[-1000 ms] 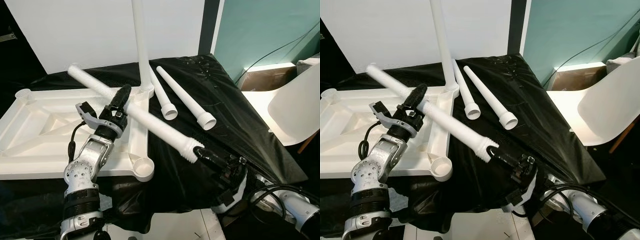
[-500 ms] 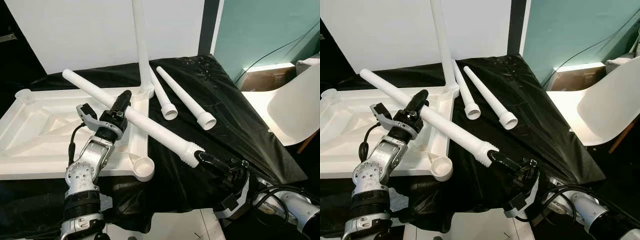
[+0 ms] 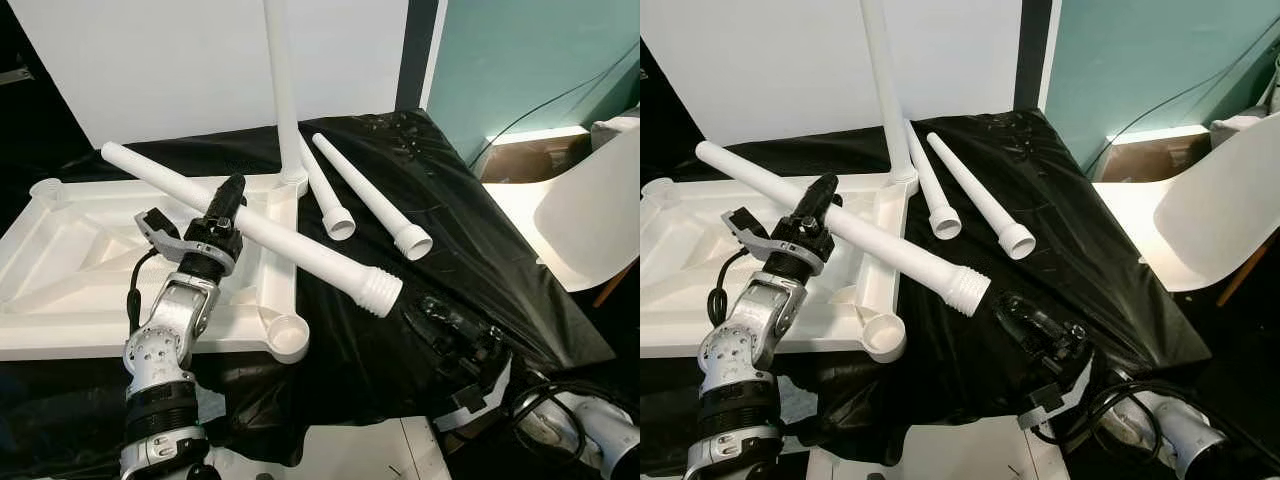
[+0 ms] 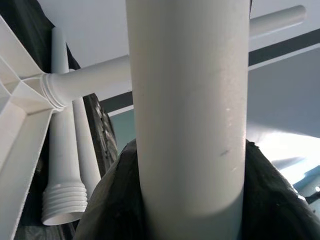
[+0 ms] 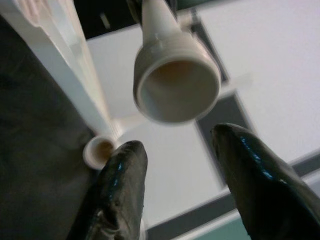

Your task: Building children table

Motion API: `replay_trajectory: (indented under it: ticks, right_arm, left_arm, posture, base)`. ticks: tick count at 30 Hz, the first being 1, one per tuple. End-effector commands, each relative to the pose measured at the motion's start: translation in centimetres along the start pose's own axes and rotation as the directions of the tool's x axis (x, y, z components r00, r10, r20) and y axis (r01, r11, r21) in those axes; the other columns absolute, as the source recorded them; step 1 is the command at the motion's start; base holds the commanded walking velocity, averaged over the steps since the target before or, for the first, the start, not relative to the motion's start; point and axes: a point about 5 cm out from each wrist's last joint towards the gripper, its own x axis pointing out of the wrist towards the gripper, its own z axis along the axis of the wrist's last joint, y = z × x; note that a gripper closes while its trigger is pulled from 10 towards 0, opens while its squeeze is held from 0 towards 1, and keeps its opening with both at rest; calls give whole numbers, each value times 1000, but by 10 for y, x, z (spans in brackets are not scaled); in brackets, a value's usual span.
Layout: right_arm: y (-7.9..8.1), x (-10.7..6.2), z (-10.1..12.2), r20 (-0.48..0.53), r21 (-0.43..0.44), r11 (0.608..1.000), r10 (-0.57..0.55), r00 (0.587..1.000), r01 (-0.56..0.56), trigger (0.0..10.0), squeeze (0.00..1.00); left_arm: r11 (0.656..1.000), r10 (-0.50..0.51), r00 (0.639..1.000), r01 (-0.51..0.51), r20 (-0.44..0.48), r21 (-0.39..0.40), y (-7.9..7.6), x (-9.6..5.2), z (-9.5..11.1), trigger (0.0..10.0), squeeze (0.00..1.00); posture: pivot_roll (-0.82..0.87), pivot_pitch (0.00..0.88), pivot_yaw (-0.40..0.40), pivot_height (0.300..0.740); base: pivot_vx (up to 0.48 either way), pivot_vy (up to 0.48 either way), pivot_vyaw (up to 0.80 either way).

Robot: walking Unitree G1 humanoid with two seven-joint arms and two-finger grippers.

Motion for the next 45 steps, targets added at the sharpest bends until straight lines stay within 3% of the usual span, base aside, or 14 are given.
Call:
replay_trajectory:
  ticks: [1,2,6,7,8,11,12,14,16,26,29,38,39,45]
  right_arm:
    - [-1,0,-1,-36,62,998,0,999,2,10000,251]
    - [-2,1,-5,-115,163,987,14,993,5,10000,0]
    - [-4,3,-13,-220,278,960,41,975,22,10000,0]
    - [-9,7,-20,-315,428,902,88,945,58,10000,0]
    - [-9,7,-20,-315,428,902,88,945,58,10000,0]
    - [-27,22,-12,-326,821,554,258,909,137,10000,0]
    - [-27,22,-12,-326,821,554,258,909,137,10000,0]
    - [-33,29,0,-249,906,409,301,921,111,10000,0]
    - [-35,31,5,-208,926,368,313,927,84,10000,0]
    - [-44,67,-2,-12,947,305,348,937,-101,10000,0]
    - [-44,84,-13,3,949,291,368,930,-118,10000,0]
    - [-32,104,-23,21,944,291,420,907,-156,10000,0]
    - [-25,109,-23,48,944,272,451,891,-188,824,0]
    - [-14,116,-22,113,935,232,519,847,-267,0,0]
  left_arm:
    - [927,-376,927,376,-3,4,-24,-3,1,0,0]
    - [928,-372,928,372,-9,16,-24,-3,1,0,0]
    - [928,-367,930,368,-23,48,-23,-2,-1,0,0]
    - [929,-345,937,349,-52,121,-22,-1,-5,0,0]
    - [929,-345,937,349,-52,121,-22,-1,-5,0,0]
    - [900,-323,937,347,-130,265,-27,8,-19,0,0]
    - [900,-323,937,347,-130,265,-27,8,-19,0,0]
    - [867,-318,935,354,-158,351,-32,14,-25,0,0]
    - [853,-316,933,358,-172,379,-33,16,-27,0,0]
    - [785,-387,891,454,-239,422,-55,18,-41,0,0]
    - [737,-426,858,513,-286,440,-66,15,-48,0,0]
    - [705,-453,838,545,-303,453,-77,13,-53,0,0]
    - [699,-460,832,554,-310,452,-80,13,-55,0,0]
    - [691,-467,824,566,-320,450,-84,11,-58,0,0]
  posture:
    - [-102,0,56,740]
    - [-102,0,57,740]
    - [-107,0,60,740]
    - [-112,0,61,740]
    - [-112,0,61,740]
    - [-117,0,57,740]
    - [-117,0,57,740]
    - [-126,0,56,740]
    - [-126,0,56,740]
    - [-119,0,46,740]
    - [-108,0,41,740]
    - [-87,0,33,740]
    - [-74,0,28,740]
    - [-69,0,28,740]
  base:
    - [0,0,0]
    - [0,0,0]
    - [0,0,0]
    - [0,0,0]
    - [0,0,0]
    - [0,0,0]
    - [0,0,0]
    - [0,0,0]
    - [0,0,0]
    - [0,0,0]
    - [0,0,0]
    - [0,0,0]
    - [0,0,0]
    - [0,0,0]
